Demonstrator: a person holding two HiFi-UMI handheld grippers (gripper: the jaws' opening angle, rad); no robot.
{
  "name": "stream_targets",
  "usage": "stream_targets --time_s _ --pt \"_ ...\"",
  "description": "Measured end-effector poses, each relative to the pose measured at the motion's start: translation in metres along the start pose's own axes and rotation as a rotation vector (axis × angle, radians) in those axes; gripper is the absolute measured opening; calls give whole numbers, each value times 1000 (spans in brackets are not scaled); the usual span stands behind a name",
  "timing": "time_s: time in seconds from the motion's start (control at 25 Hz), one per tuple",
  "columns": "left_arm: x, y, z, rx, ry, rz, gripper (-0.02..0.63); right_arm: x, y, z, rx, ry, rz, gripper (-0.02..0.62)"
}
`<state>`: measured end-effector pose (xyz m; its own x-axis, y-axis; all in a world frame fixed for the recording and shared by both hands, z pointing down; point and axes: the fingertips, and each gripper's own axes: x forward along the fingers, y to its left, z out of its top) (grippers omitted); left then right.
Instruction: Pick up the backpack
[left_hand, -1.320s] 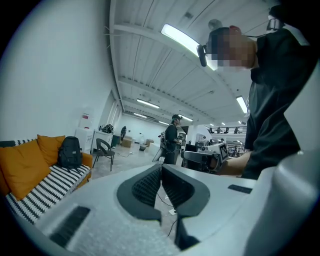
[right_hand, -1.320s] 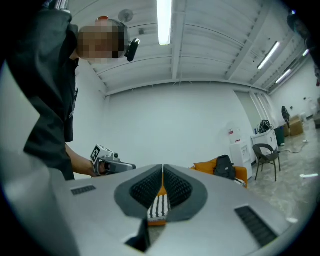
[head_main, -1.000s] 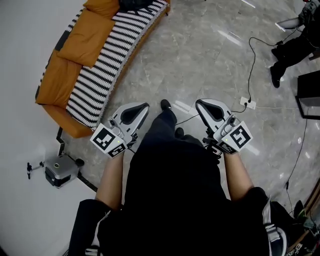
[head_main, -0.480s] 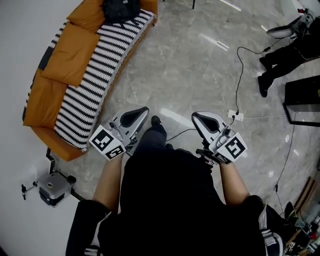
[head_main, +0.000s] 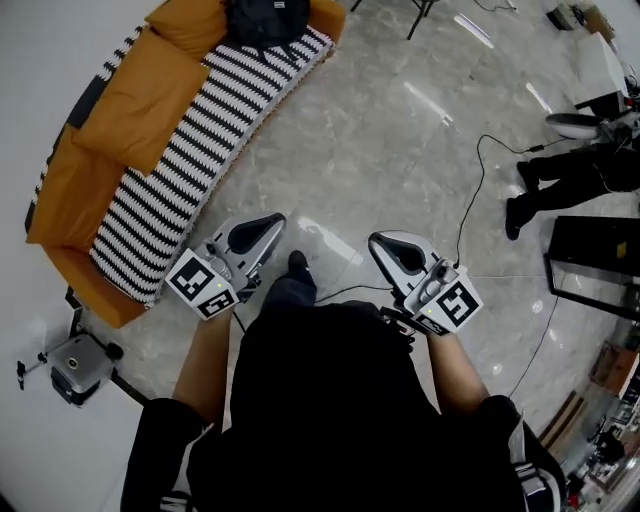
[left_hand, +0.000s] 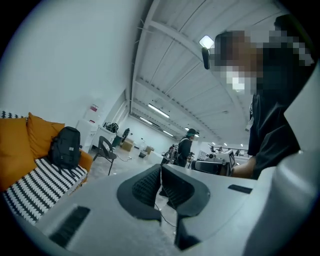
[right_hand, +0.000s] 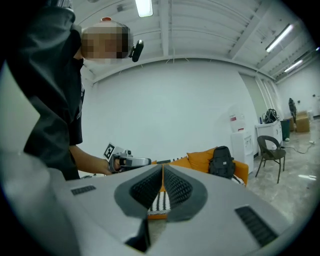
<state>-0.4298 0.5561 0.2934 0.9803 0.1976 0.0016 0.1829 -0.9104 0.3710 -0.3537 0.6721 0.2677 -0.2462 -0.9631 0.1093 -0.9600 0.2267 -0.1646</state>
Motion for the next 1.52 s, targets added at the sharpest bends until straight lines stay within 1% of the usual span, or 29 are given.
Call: stream_targets --time_s 0.16,0.24,0.36,0.48,0.64,0.76,0.92,1.08,1.16,1.32,1.52 --pt "-10 25 -7 -35 -16 53 23 39 -3 0 -85 69 77 28" --pt "-15 30 -13 -53 -13 72 23 55 -1 4 -97 72 110 28" --pt "-17 32 -23 -74 -1 90 23 63 -9 6 -74 67 123 28" --pt "-12 47 -22 -75 3 116 23 68 -31 5 -91 68 124 28" --pt "6 73 -12 -58 -5 180 23 75 -70 4 -86 72 144 28" --pt "31 91 -1 -50 -8 212 23 83 -108 13 -102 54 163 28" --pt "72 117 15 31 69 232 23 97 -161 33 -125 11 189 28" --pt "109 133 47 68 61 266 23 97 -209 49 -107 -18 211 28" --pt "127 136 55 78 61 279 23 98 -228 55 -105 -27 235 28" --pt "151 144 58 92 70 302 23 112 -259 60 -112 -45 292 28" --pt "162 153 75 122 71 333 23 133 -288 73 -92 -76 332 28"
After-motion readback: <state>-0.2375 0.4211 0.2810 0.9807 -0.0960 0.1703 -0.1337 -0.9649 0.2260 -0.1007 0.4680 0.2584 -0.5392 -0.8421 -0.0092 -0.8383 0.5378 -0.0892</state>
